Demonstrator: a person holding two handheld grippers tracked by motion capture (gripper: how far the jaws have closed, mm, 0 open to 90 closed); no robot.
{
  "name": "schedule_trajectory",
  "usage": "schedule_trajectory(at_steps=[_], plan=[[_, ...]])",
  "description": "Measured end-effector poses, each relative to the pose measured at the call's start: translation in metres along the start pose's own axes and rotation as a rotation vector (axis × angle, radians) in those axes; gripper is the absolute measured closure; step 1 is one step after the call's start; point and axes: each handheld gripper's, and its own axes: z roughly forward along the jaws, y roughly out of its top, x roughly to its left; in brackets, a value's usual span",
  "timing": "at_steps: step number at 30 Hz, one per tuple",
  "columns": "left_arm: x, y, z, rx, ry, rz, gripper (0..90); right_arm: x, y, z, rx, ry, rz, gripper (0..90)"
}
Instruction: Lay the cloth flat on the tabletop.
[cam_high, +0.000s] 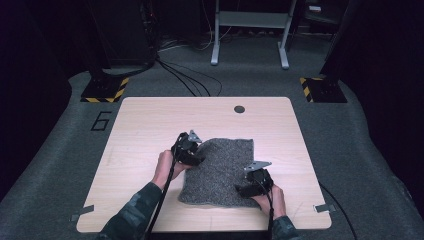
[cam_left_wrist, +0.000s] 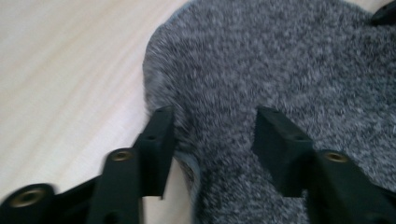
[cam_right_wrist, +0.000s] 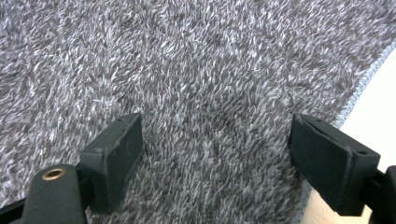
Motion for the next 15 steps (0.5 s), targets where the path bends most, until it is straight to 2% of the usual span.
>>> schedule_trajectory(at_steps=[2, 4, 6, 7, 9, 10, 12, 14, 15], plan=[[0.006, -0.007, -0.001, -0.016, 0.017, -0.041, 37.6, -0.002, -0.002, -0.003, 0.009, 0.002, 0.002, 18.2], [0.013, -0.012, -0.005, -0.037, 0.019, -0.075, 36.0, -0.004, -0.002, -0.005, 0.025, 0.006, 0.008, 18.7], [0.015, -0.016, -0.006, -0.05, 0.002, -0.091, 35.4, -0.007, -0.003, -0.007, 0.044, 0.01, 0.003, 18.7], [0.013, -0.017, -0.005, -0.06, -0.01, -0.088, 35.5, -0.008, -0.003, -0.008, 0.044, 0.009, 0.006, 18.6], [0.006, -0.02, -0.001, -0.058, -0.016, -0.063, 35.9, -0.009, -0.005, -0.009, 0.052, 0.008, -0.007, 18.5], [0.002, -0.021, 0.001, -0.048, -0.029, -0.054, 36.0, -0.008, -0.005, -0.01, 0.05, 0.006, 0.003, 18.4], [-0.004, -0.023, 0.007, -0.044, -0.053, -0.052, 36.1, -0.009, -0.006, -0.011, 0.06, 0.006, 0.001, 18.4], [-0.008, -0.027, 0.015, -0.018, -0.065, -0.059, 36.5, -0.011, -0.006, -0.012, 0.07, 0.013, -0.003, 18.4], [-0.01, -0.029, 0.018, -0.009, -0.073, -0.057, 36.4, -0.011, -0.006, -0.013, 0.071, 0.021, 0.011, 18.4]])
